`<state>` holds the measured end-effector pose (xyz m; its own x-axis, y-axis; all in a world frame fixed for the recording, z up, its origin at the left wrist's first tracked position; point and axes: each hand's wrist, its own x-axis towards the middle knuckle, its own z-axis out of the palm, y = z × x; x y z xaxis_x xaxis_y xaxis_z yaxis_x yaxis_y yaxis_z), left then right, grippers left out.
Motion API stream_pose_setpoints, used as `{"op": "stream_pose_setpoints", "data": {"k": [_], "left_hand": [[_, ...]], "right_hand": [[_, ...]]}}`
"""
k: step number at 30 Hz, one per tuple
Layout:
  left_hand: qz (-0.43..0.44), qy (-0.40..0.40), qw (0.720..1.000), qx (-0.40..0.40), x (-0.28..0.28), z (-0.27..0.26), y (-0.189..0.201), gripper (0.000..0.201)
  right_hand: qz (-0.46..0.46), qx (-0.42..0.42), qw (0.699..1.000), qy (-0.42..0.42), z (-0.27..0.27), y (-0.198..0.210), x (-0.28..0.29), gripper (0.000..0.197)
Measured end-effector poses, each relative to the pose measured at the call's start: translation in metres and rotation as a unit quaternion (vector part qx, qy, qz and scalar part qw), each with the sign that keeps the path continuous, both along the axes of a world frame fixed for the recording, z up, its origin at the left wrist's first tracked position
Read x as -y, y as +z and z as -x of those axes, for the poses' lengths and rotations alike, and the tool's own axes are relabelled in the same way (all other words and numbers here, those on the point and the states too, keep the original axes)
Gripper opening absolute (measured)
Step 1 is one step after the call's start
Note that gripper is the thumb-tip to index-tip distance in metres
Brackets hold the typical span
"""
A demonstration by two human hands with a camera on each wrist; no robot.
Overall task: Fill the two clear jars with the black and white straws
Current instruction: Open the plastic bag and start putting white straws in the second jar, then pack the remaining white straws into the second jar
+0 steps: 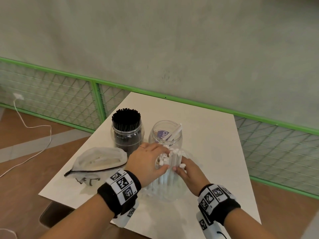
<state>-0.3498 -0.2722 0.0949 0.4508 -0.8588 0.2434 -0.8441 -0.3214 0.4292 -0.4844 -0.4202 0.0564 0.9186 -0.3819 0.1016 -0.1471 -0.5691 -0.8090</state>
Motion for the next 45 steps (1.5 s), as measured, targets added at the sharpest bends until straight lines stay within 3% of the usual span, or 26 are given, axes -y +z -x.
{"op": "stream_pose_setpoints", "data": {"k": [5, 12, 15, 19, 28, 37, 45], "left_hand": [[-0.011, 0.01, 1.0, 0.007, 0.0, 0.004, 0.004, 0.034], [-0.005, 0.023, 1.0, 0.007, 0.001, 0.005, 0.004, 0.043], [0.0, 0.02, 1.0, 0.012, 0.001, 0.007, 0.004, 0.04], [0.01, 0.023, 0.999, 0.021, 0.001, 0.006, 0.001, 0.035], [-0.027, 0.022, 0.998, 0.049, -0.004, 0.002, 0.001, 0.035], [-0.026, 0.036, 0.998, 0.05, -0.002, 0.005, 0.001, 0.032], [-0.032, 0.044, 0.998, 0.037, -0.001, 0.0, 0.003, 0.034]], "right_hand": [[-0.106, 0.044, 0.993, -0.03, -0.002, 0.009, -0.002, 0.034], [-0.143, 0.07, 0.987, 0.007, -0.013, 0.011, -0.013, 0.055], [-0.2, 0.074, 0.977, 0.026, -0.016, 0.01, -0.015, 0.058], [-0.17, 0.049, 0.984, -0.019, -0.017, 0.0, -0.004, 0.061], [-0.155, 0.09, 0.979, -0.095, -0.015, -0.004, 0.005, 0.021], [-0.14, 0.114, 0.974, -0.135, -0.021, 0.008, -0.003, 0.017], [-0.134, 0.203, 0.962, -0.127, -0.026, 0.076, 0.017, 0.017]]}}
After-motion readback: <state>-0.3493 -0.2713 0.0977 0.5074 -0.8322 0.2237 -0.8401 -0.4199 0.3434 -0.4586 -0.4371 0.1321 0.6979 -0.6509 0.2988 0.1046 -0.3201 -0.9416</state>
